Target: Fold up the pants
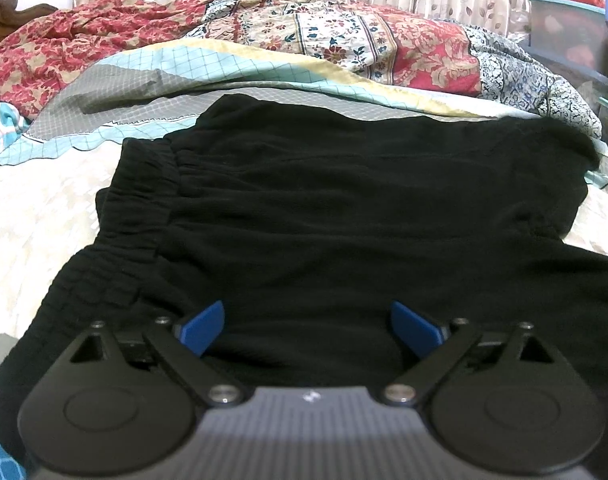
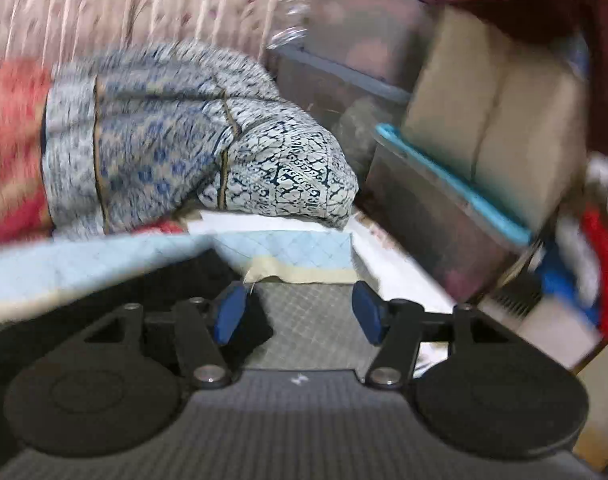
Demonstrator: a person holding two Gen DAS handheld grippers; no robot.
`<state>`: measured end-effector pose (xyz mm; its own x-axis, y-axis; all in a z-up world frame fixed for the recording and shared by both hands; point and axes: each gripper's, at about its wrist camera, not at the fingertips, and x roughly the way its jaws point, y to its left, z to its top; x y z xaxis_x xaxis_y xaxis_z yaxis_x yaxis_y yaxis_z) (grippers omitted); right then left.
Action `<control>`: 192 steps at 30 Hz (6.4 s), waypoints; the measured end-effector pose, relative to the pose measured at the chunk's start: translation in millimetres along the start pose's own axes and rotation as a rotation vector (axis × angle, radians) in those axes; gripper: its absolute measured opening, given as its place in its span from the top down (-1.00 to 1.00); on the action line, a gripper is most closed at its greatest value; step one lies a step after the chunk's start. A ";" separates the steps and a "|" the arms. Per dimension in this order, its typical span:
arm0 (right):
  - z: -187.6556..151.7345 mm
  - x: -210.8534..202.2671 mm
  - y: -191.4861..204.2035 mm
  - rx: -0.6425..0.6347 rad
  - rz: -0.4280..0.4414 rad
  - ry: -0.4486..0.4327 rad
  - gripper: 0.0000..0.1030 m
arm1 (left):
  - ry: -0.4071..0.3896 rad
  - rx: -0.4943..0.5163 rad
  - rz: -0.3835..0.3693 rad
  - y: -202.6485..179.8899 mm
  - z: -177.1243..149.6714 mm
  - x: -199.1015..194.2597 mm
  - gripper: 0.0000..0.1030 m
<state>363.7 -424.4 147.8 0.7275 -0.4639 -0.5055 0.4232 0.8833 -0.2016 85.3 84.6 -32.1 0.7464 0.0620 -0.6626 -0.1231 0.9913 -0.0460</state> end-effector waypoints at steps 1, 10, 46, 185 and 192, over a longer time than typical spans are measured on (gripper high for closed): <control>-12.4 -5.6 -6.6 0.035 0.045 0.007 -0.17 | 0.001 0.001 -0.006 0.2 0.0 0.4 -0.87; -146.2 -96.5 -70.3 0.134 0.253 0.069 -0.17 | 0.002 0.007 -0.005 -1.7 1.2 0.0 -0.89; -278.6 -244.5 13.2 0.038 0.518 0.249 -0.16 | -0.052 -0.438 -0.021 111.6 -52.2 -156.0 -0.84; -263.3 -179.2 -169.5 0.470 0.158 0.032 0.85 | 0.287 -0.640 0.101 121.8 -36.6 -103.7 0.48; -223.9 -136.6 -201.6 0.445 0.108 0.084 0.70 | 0.294 -0.613 0.132 114.0 -32.9 -99.4 0.46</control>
<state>58.1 -524.0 69.7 0.7415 -0.3476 -0.5739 0.5516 0.8028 0.2264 -24.4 187.6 3.9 0.5023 0.0579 -0.8627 -0.6129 0.7276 -0.3080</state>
